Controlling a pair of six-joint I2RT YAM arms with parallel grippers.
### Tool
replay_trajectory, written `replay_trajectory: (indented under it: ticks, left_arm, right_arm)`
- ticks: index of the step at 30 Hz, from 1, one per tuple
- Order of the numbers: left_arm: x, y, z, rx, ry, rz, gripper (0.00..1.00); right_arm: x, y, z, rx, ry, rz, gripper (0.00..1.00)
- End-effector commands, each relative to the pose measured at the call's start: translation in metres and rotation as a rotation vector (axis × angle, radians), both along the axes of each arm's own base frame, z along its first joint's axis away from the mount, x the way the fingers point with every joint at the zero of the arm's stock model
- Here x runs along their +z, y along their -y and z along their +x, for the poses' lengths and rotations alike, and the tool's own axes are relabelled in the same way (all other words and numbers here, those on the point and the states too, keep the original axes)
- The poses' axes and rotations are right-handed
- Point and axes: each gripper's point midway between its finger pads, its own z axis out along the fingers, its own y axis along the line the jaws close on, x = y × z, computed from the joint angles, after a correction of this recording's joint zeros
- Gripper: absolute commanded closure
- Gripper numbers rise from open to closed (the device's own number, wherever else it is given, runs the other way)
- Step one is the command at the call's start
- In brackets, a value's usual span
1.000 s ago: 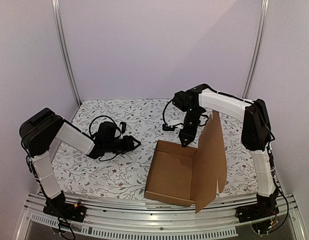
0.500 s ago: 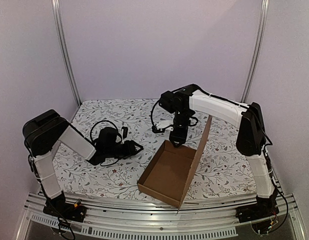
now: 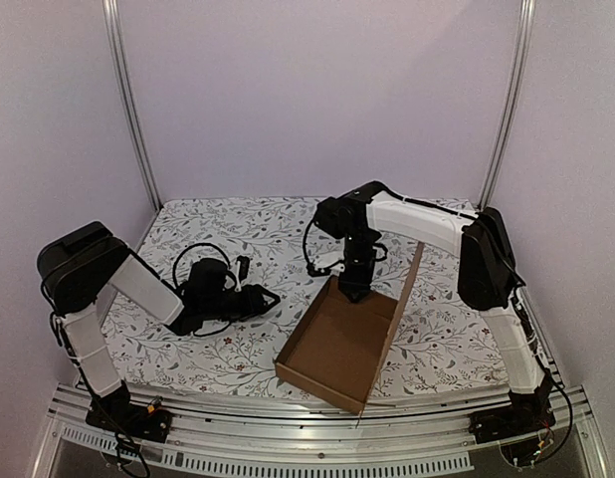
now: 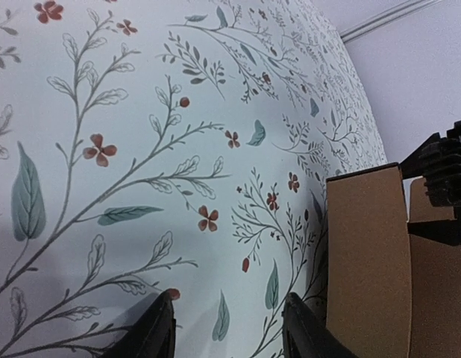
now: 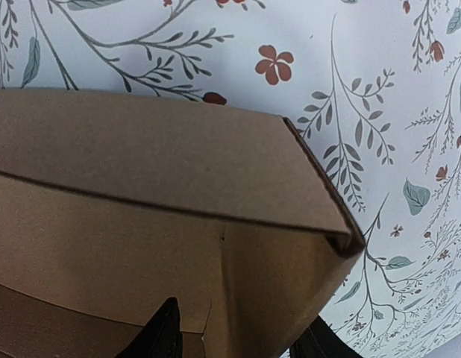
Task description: Fold the paper box
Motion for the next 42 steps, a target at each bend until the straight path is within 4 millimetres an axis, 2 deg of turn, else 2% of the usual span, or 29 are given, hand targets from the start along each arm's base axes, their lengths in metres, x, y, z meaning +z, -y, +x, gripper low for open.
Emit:
replay_trajectory:
  ticks: [1,6,12,15,19,23,29,31,36,42]
  left_arm:
    - [0.009,0.003,-0.001,-0.02,0.043,-0.024,0.51]
    - [0.006,0.004,-0.001,-0.027,0.036,-0.029,0.51]
    - [0.007,0.007,0.0,-0.033,0.032,-0.042,0.51]
    - [0.008,0.008,0.001,-0.036,0.029,-0.046,0.51]
    - [0.008,0.01,0.002,-0.035,0.023,-0.049,0.51]
    - [0.012,0.017,0.007,-0.028,0.025,-0.081,0.52]
    - [0.033,0.05,0.013,-0.078,0.067,-0.161,0.52]
    - [0.044,0.062,0.012,-0.106,0.092,-0.172,0.52]
    - [0.066,0.092,0.001,-0.185,0.14,-0.183,0.52]
    - [0.077,0.123,-0.007,-0.235,0.146,-0.179,0.54]
  right_arm:
    - [-0.024,0.019,-0.005,-0.033,-0.08,-0.074,0.52]
    - [-0.034,0.024,-0.011,-0.044,-0.128,-0.084,0.54]
    - [-0.035,0.027,-0.016,-0.042,-0.149,-0.098,0.71]
    - [-0.026,0.025,-0.013,-0.041,-0.125,-0.078,0.75]
    - [0.002,0.019,-0.007,-0.032,-0.063,-0.025,0.84]
    - [0.03,0.009,-0.009,0.0,-0.028,0.051,0.86]
    - [0.088,-0.025,-0.02,0.089,0.014,0.3,0.94]
    - [0.1,-0.034,-0.023,0.11,0.027,0.378,0.96]
    - [0.124,-0.051,-0.033,0.166,0.102,0.553,0.98]
    - [0.129,-0.057,-0.027,0.126,0.172,0.615,0.99]
